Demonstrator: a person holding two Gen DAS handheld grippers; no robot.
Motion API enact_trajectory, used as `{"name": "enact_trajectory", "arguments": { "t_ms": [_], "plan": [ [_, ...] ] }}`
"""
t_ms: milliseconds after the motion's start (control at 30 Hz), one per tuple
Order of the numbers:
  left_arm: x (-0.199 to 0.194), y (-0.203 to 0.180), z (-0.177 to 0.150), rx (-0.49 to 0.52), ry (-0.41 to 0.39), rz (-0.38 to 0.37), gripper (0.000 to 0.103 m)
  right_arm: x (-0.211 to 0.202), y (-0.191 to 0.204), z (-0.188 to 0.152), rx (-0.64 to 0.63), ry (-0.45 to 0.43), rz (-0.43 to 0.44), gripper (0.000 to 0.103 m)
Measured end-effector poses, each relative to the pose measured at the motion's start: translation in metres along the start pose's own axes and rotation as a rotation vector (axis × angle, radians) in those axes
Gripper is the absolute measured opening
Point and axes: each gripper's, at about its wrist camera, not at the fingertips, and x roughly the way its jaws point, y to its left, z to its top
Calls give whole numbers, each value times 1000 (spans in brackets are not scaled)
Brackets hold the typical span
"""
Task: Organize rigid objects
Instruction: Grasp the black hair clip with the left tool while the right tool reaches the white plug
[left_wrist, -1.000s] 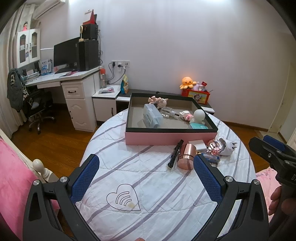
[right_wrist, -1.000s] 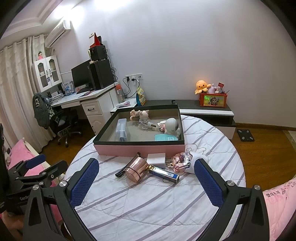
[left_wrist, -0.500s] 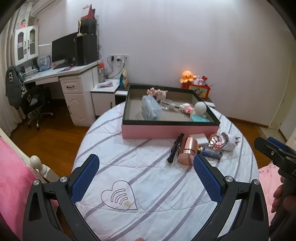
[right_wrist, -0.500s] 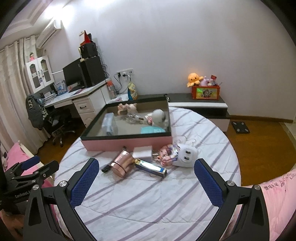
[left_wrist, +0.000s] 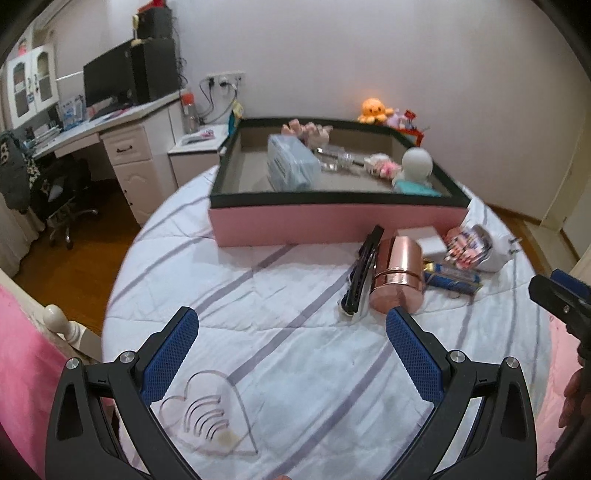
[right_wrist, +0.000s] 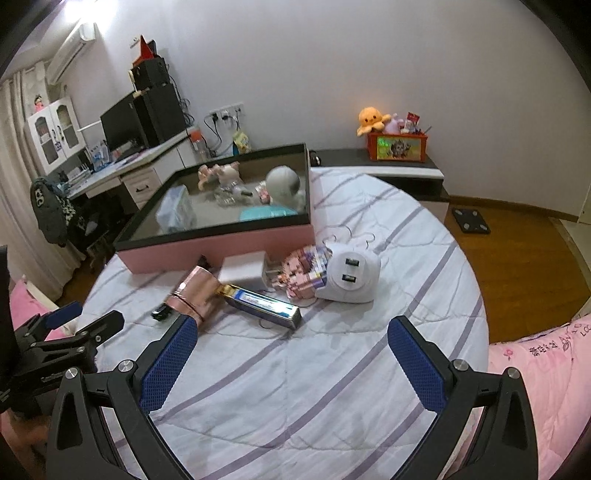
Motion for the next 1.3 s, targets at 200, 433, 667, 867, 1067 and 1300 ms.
{"name": "enact_trajectory", "arguments": {
  "t_ms": [200,433,667,867,1067,1300],
  "plan": [
    [37,-8,4,55,52,7,103,23,-16,-1,32,43,-27,103],
    [67,-13,15,97,89,20,101,42,-26,4,49,70,-36,103],
    [84,-12,28,105,108,-28,77,55,-30,8,54,87,-44,103],
    [86,-24,36,190,95,-89,44,63,-36,10,65,98,-56,103],
    [95,-23,43,206,96,-113,57,68,-39,13,71,99,-61,103],
    [81,-30,30,265,106,-172,36,71,-42,15,72,97,-65,103]
  ]
}}
